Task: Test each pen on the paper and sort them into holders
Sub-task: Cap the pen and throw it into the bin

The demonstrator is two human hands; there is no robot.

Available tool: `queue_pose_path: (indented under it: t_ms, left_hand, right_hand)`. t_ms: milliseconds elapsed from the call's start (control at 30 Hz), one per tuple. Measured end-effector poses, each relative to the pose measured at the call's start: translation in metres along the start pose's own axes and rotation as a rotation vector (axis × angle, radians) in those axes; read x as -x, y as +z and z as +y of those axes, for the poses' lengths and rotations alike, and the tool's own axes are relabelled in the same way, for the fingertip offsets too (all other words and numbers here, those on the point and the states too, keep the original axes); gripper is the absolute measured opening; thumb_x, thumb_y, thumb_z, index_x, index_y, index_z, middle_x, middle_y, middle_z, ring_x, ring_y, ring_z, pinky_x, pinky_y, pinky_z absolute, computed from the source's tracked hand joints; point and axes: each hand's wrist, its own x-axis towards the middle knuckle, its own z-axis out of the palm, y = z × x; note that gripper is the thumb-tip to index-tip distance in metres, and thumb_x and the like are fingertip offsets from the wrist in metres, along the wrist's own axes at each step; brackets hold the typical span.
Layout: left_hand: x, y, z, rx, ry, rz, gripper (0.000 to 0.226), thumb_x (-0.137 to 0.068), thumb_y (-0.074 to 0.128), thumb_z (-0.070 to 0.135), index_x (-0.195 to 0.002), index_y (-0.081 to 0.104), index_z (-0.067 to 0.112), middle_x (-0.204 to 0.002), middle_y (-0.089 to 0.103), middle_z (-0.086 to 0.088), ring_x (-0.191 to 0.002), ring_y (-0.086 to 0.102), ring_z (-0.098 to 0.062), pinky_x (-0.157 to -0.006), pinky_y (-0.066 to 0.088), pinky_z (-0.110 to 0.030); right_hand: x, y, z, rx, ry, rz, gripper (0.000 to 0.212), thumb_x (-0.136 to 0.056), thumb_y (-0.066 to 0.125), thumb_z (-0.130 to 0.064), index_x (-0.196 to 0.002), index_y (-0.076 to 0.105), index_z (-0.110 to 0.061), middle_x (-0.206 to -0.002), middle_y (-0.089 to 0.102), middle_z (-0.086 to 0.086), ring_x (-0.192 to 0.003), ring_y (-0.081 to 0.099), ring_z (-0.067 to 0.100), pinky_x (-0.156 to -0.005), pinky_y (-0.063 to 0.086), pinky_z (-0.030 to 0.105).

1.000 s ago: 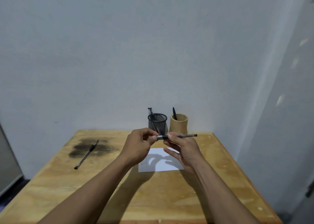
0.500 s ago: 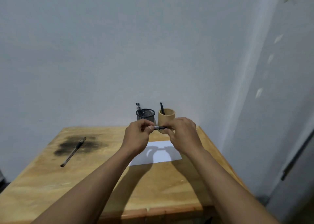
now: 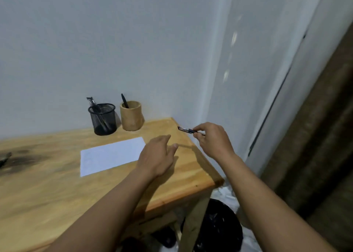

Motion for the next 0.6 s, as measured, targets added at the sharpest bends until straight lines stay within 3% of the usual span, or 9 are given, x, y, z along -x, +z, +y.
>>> queue_pose_path:
  t_ms: [100,167,233,367,500,600]
  left_hand:
    - [-0.003,0.031,0.016,-0.155,0.056,-0.193,0.063,-0.102,0.029,0.052,-0.152,0.035,0.013,-0.159,0.033,-0.011,-0.149,0.022,-0.028,-0.118,0.019,-0.047]
    - [-0.002,0.049,0.015,-0.250,0.037,-0.318,0.070,-0.099,0.018,0.060,-0.158,0.019,0.021,-0.167,0.009,-0.008,-0.154,0.001,-0.029,-0.121,0.002,-0.056]
    - [-0.002,0.060,0.011,-0.311,0.024,-0.376,0.071,-0.098,0.011,0.063,-0.159,0.007,0.027,-0.167,-0.004,-0.005,-0.153,-0.009,-0.028,-0.120,-0.005,-0.058]
    - [-0.005,0.063,0.008,-0.373,0.039,-0.402,0.072,-0.096,0.008,0.065,-0.158,0.001,0.031,-0.167,-0.008,-0.002,-0.153,-0.010,-0.026,-0.119,-0.004,-0.061]
    - [-0.011,0.068,0.012,-0.388,0.019,-0.346,0.070,-0.094,0.018,0.064,-0.155,0.015,0.029,-0.167,0.006,-0.003,-0.154,-0.002,-0.027,-0.116,0.003,-0.066]
    - [-0.014,0.074,0.014,-0.399,0.018,-0.361,0.076,-0.089,0.007,0.073,-0.156,0.008,0.035,-0.168,-0.001,0.001,-0.154,-0.005,-0.026,-0.117,0.001,-0.066]
  right_hand:
    - [0.015,-0.009,0.044,0.029,0.084,0.046,0.021,-0.097,0.063,-0.022,-0.112,0.077,-0.020,-0.107,0.075,0.006,-0.093,0.068,0.027,-0.074,0.052,0.034]
    - [0.026,-0.007,0.072,0.056,0.138,0.045,0.022,-0.097,0.063,-0.021,-0.113,0.077,-0.019,-0.109,0.075,0.006,-0.096,0.068,0.028,-0.076,0.052,0.035]
    - [0.039,0.001,0.099,0.088,0.196,0.025,0.023,-0.097,0.062,-0.022,-0.114,0.077,-0.019,-0.112,0.075,0.006,-0.102,0.067,0.028,-0.080,0.051,0.035]
    - [0.062,0.036,0.151,0.107,0.316,-0.028,0.024,-0.097,0.061,-0.023,-0.116,0.076,-0.020,-0.117,0.074,0.005,-0.110,0.066,0.030,-0.087,0.052,0.037]
    - [0.081,0.080,0.196,0.118,0.410,-0.125,0.023,-0.096,0.061,-0.025,-0.113,0.076,-0.023,-0.113,0.075,0.007,-0.108,0.066,0.031,-0.085,0.053,0.037]
    - [0.092,0.112,0.226,0.117,0.479,-0.189,0.022,-0.095,0.061,-0.024,-0.110,0.077,-0.022,-0.109,0.076,0.009,-0.106,0.068,0.032,-0.086,0.055,0.038]
